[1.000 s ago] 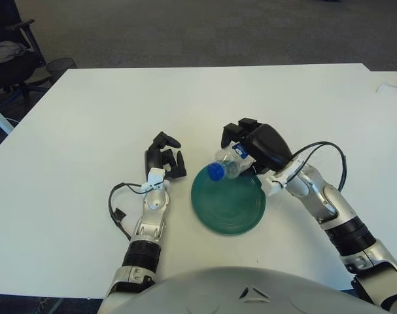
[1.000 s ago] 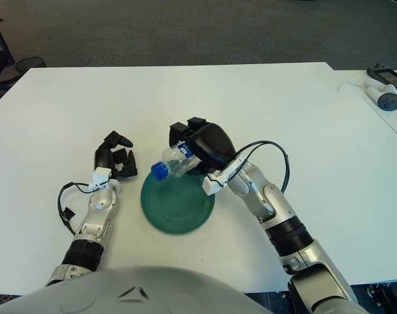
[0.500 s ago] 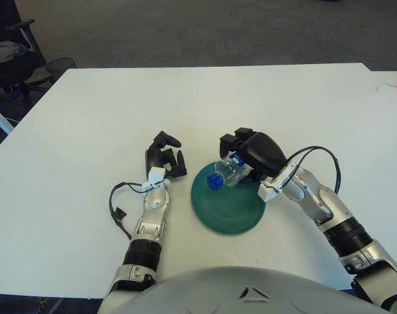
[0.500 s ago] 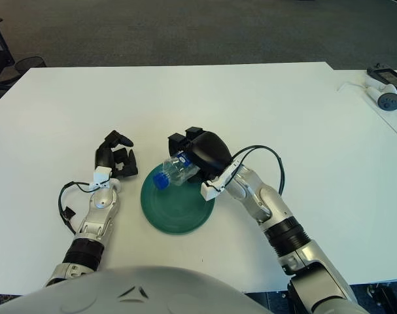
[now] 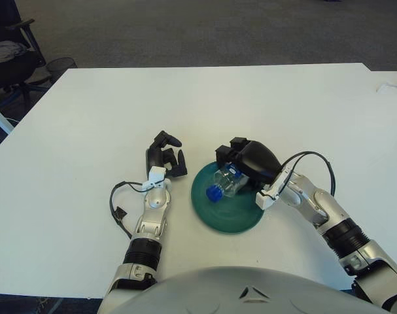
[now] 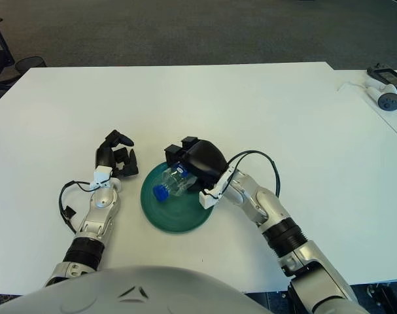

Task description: Put the bottle into the plate.

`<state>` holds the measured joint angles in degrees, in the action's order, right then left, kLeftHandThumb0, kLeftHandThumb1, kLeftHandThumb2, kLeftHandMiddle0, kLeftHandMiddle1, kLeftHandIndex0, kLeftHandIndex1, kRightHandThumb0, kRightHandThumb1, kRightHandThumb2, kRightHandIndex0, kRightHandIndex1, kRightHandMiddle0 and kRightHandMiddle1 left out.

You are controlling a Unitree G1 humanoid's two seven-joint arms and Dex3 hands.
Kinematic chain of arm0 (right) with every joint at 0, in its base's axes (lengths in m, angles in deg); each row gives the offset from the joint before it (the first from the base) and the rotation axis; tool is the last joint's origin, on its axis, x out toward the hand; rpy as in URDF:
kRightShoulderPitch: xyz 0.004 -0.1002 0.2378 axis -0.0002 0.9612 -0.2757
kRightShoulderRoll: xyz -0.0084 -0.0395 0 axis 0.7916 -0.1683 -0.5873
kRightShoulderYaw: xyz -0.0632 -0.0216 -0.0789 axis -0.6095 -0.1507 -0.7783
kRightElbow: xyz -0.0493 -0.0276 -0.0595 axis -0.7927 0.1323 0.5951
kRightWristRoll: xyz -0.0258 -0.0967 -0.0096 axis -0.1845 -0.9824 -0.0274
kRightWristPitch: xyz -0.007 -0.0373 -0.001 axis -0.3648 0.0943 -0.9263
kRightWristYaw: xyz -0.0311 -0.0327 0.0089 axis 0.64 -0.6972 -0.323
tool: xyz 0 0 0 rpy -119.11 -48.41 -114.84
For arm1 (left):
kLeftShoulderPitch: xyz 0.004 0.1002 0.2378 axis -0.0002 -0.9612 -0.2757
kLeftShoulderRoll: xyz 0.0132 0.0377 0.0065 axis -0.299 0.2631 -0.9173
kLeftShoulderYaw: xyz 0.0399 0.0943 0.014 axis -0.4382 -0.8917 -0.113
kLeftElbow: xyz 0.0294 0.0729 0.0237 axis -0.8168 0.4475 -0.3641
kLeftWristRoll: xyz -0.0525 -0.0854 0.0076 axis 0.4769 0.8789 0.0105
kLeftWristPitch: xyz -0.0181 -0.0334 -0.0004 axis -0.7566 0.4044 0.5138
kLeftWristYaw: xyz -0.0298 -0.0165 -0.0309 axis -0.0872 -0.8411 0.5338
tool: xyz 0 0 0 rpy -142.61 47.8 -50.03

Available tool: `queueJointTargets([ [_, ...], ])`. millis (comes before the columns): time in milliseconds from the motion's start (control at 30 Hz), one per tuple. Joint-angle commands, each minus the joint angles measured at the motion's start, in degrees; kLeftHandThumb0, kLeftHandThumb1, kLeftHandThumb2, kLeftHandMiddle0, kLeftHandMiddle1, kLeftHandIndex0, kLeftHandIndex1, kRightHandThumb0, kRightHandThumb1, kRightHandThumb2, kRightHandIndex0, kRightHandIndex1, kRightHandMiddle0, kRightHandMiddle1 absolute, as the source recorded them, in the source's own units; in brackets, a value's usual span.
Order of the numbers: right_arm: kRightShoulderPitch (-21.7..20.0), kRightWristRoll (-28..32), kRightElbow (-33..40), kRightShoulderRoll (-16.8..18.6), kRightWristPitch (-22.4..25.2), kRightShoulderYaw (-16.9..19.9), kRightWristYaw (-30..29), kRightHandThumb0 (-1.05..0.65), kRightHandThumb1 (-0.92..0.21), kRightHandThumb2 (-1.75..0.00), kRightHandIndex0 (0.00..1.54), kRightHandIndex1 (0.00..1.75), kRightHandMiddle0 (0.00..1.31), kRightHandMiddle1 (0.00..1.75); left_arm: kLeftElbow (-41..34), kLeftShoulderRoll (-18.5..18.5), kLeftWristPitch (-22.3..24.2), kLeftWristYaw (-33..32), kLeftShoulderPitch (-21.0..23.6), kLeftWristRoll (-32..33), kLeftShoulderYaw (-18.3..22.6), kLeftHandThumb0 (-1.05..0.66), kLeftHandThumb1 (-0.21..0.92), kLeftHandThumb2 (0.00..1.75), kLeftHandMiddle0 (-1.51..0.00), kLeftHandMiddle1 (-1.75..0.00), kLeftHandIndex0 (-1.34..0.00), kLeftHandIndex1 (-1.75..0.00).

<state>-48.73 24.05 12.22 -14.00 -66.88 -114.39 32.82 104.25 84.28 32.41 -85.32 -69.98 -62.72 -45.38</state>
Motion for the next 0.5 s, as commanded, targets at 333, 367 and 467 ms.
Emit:
queueJointTargets([
  [333,0.05,-4.97,3.48,-2.10,-1.09,0.34,-3.83,-0.01,-0.12,-1.54,0.75,1.75,0.55,1.71,1.91,0.08,2.85,0.32,-1.08,-0.32,-0.31,-0.55,0.13,1.55,-1.28,-1.75,-0.77,-1.75],
  [367,0.21,-5.24,3.93,-2.32,-1.11,0.35,-3.86,-0.01,-0.13,-1.53,0.74,1.75,0.54,1.71,2.01,0.05,2.77,0.36,-1.03,-0.28,-0.28,-0.55,0.13,1.55,-1.28,-1.75,-0.77,-1.75],
  [467,0.57,-5.73,4.85,-2.76,-1.21,0.34,-3.95,-0.01,-0.20,-1.45,0.70,1.75,0.49,1.69,2.43,-0.01,2.43,0.41,-0.87,-0.16,-0.20,-0.55,0.13,1.55,-1.28,-1.75,-0.76,-1.75],
])
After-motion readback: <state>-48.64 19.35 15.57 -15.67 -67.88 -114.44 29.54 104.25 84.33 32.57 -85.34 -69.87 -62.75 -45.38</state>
